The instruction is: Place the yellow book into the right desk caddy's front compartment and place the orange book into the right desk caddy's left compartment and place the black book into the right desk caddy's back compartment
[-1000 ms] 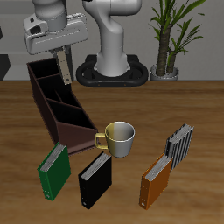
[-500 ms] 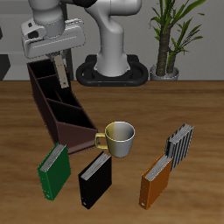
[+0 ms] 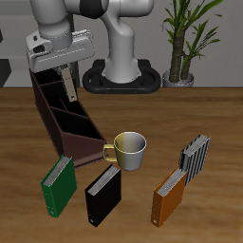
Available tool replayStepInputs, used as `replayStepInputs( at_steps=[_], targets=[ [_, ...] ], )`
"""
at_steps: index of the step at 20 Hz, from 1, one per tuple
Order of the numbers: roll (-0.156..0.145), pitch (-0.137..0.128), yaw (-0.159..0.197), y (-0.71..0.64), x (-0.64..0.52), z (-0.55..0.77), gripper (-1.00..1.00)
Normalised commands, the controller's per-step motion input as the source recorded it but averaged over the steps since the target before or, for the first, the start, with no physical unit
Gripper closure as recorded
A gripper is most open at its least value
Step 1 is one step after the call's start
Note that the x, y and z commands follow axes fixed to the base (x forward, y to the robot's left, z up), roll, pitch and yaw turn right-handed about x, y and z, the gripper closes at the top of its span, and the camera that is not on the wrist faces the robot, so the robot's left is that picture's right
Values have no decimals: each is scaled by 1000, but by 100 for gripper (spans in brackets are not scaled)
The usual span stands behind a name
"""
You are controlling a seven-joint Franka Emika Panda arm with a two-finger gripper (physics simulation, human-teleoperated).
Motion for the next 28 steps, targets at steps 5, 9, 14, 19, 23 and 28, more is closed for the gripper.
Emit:
replayStepInputs(
  at_steps=[5, 9, 14, 19, 23, 28],
  targets=[
    [0, 17, 3, 4, 25, -154, 100],
    [1, 18, 16, -13, 24, -191, 100],
    [-19, 17, 17, -5, 44, -257, 100],
    [-2, 12, 2, 29, 38, -150, 100],
    [3, 37, 14, 108, 59, -303, 100],
    [6, 31, -5, 86, 39, -216, 100]
  ],
)
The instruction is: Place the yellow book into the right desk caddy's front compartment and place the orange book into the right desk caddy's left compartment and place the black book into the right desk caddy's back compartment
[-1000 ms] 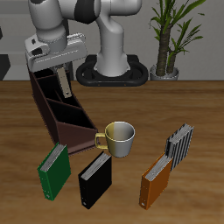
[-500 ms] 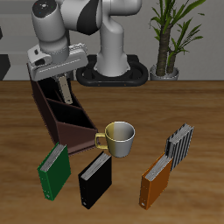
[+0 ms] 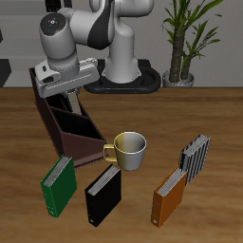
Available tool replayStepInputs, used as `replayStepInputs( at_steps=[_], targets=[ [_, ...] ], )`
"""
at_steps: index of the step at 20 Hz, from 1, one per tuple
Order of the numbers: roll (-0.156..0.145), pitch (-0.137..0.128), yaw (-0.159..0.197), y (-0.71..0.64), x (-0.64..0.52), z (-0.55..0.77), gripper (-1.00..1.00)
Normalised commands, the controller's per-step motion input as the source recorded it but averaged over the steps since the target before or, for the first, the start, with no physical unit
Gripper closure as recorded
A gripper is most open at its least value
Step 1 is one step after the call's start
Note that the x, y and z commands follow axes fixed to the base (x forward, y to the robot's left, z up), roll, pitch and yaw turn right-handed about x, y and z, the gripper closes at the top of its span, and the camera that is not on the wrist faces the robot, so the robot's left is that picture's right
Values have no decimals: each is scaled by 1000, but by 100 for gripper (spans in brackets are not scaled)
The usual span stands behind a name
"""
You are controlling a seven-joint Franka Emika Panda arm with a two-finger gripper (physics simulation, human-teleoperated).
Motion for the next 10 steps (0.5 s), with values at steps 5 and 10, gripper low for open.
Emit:
replayStepInputs(
  at_steps=[5, 10],
  targets=[
    [-23, 20, -15, 14, 39, -136, -100],
    [-2, -16, -12, 41, -20, 84, -100]
  ],
)
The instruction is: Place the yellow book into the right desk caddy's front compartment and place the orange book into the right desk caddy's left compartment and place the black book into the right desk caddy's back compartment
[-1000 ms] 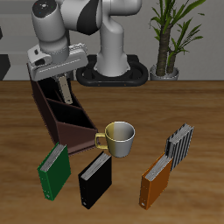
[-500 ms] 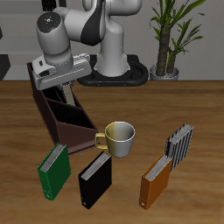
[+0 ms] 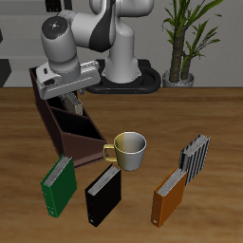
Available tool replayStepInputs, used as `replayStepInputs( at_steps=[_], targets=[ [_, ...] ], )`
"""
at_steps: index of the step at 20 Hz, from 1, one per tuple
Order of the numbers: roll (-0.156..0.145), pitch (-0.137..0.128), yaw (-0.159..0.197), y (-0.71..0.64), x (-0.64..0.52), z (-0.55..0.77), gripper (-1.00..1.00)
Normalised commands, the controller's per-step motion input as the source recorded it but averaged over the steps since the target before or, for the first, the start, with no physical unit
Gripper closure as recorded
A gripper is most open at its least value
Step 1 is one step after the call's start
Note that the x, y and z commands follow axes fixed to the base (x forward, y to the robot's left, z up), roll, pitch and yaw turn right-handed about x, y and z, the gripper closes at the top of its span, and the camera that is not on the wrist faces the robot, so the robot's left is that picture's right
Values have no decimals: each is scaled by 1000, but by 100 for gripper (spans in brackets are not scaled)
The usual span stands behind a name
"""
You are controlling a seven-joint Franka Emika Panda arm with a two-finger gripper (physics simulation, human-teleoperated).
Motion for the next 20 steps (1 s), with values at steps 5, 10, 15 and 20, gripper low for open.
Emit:
replayStepInputs(
  at_steps=[5, 10, 15, 20],
  targets=[
    [11, -30, 18, 124, 6, 150, -100],
    [29, -82, 3, 179, 96, 229, -100],
    [-19, -94, -104, 225, 244, 432, -100],
    [-16, -77, -131, 275, 217, 514, -100]
  ],
)
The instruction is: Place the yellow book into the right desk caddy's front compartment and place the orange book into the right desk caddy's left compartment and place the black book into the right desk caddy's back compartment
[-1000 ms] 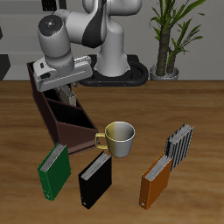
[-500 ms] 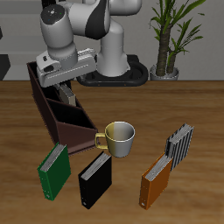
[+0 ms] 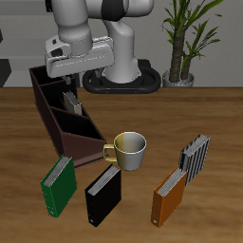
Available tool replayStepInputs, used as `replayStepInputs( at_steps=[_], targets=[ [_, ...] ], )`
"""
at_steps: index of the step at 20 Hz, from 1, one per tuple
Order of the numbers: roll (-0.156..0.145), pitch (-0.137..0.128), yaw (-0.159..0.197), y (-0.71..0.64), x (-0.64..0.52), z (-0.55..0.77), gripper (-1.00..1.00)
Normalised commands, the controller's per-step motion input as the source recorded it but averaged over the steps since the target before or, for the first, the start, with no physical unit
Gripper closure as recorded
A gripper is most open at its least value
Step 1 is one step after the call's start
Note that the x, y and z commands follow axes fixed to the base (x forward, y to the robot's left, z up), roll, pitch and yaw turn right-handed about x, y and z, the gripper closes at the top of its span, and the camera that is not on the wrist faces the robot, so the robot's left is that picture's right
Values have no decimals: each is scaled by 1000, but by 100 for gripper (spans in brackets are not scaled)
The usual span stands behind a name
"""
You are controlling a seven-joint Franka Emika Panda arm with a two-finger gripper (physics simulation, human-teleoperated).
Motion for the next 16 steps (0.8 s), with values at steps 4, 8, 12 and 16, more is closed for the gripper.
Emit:
replayStepInputs(
  at_steps=[4, 8, 12, 16],
  targets=[
    [-7, -36, -102, 310, 289, 327, -100],
    [15, -33, -110, 381, 244, 197, -100],
    [66, -39, -100, 445, 96, 154, -100],
    [24, -31, -87, 346, 100, 159, -100]
  ],
)
